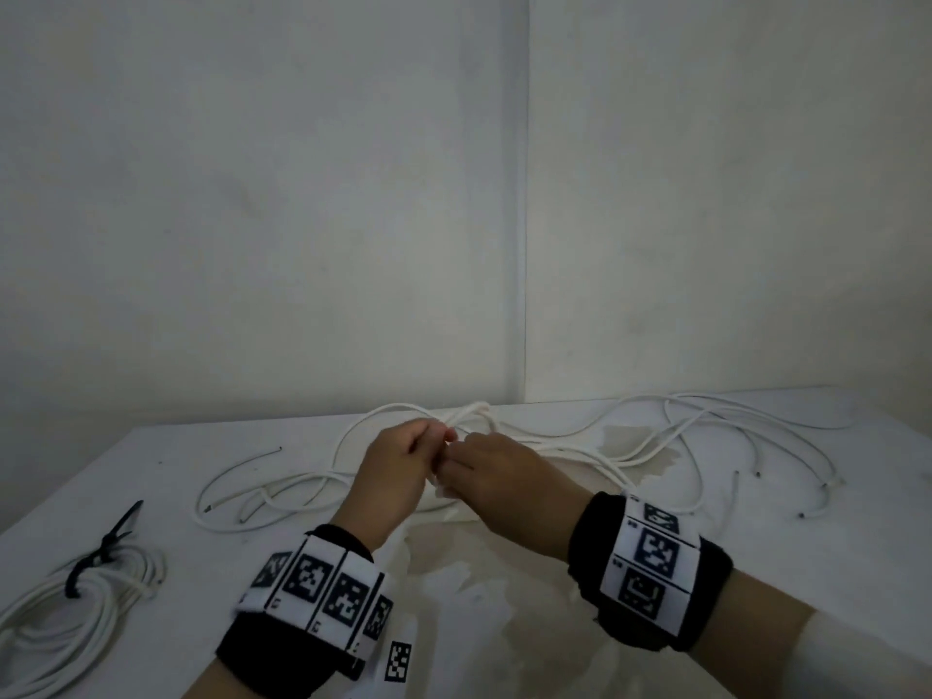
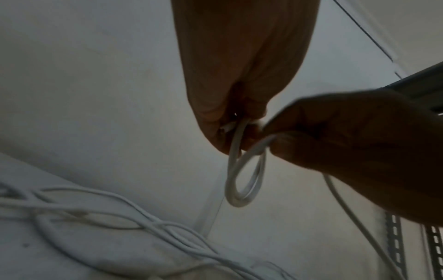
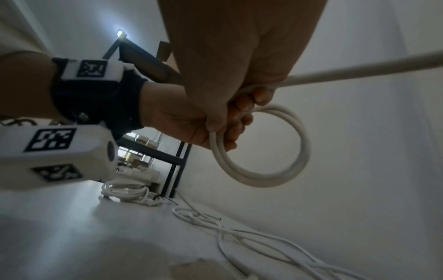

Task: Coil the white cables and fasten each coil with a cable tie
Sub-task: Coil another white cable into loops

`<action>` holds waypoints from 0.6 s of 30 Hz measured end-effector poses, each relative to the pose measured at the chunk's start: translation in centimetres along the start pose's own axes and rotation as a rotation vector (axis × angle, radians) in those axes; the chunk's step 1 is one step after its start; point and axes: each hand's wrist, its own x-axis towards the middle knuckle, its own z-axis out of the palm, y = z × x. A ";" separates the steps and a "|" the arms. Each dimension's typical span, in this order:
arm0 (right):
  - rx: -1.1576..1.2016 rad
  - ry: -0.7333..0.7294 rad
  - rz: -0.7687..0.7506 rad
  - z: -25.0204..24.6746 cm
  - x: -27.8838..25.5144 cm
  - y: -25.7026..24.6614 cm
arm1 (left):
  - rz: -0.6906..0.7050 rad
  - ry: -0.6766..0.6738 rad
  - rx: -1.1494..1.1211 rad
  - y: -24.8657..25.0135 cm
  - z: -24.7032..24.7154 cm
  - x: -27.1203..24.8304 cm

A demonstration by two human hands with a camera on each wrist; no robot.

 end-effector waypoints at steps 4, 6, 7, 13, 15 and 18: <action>0.308 0.010 0.218 -0.8 0.5 -0.4 | -0.025 -0.074 -0.038 0.7 0.5 -0.3; 0.443 -0.006 0.406 -1.1 0.3 0.1 | -0.033 -0.126 -0.038 0.8 0.5 -0.6; 0.478 -0.006 0.446 -1.2 0.3 0.3 | -0.040 -0.148 -0.044 0.8 0.6 -0.9; 0.633 0.108 0.470 -1.8 -0.4 1.8 | -0.180 -0.207 -0.221 1.3 0.5 -1.2; 0.569 0.123 0.504 -2.1 -0.9 2.7 | -0.198 -0.254 -0.251 1.2 0.2 -1.4; 0.569 -0.032 0.631 -2.6 -1.2 3.3 | -0.213 -0.305 -0.281 1.3 0.1 -1.6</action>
